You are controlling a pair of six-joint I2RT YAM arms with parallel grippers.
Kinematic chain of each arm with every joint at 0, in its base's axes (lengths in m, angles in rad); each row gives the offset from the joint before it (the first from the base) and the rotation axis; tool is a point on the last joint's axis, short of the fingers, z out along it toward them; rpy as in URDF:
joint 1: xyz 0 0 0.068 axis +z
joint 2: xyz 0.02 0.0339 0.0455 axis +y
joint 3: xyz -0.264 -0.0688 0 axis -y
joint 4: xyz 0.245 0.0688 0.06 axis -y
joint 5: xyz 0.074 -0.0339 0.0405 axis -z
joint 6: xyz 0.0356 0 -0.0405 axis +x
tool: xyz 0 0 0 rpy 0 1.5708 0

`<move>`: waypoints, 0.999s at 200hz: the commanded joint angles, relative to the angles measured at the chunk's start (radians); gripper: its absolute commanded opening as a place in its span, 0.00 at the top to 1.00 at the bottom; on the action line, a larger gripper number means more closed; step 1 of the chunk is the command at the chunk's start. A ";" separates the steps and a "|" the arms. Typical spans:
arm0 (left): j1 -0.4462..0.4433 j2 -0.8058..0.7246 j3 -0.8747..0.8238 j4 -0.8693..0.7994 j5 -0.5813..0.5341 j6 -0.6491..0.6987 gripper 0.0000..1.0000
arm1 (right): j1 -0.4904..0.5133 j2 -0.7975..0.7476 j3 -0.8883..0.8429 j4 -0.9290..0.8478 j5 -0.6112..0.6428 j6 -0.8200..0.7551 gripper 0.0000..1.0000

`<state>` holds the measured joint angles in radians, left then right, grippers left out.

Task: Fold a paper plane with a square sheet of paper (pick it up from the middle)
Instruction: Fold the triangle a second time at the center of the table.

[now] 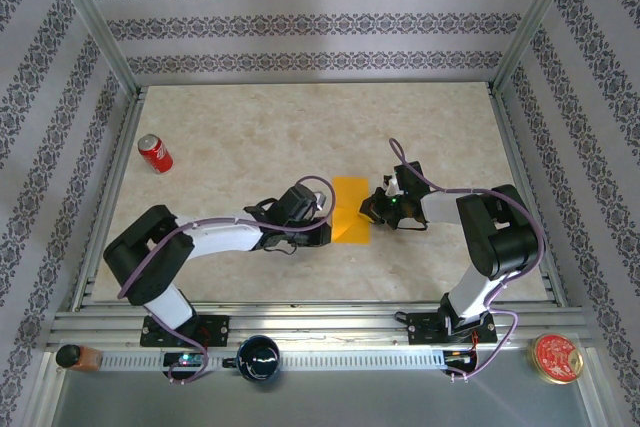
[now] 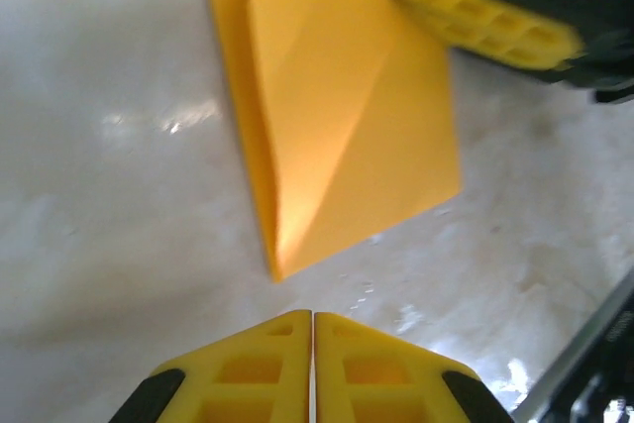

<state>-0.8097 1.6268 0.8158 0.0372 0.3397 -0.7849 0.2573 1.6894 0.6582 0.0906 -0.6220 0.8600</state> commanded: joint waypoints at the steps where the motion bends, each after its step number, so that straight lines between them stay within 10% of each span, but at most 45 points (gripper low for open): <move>1: 0.010 0.040 0.089 0.010 0.019 0.050 0.91 | -0.008 0.019 -0.025 -0.103 0.088 -0.004 1.00; 200: 0.021 0.258 0.053 0.025 -0.012 -0.013 0.98 | 0.095 -0.111 0.008 -0.084 0.003 -0.028 0.97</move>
<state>-0.7963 1.8633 0.9089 0.1757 0.3393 -0.7868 0.3134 1.5814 0.6590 0.0330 -0.6113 0.8516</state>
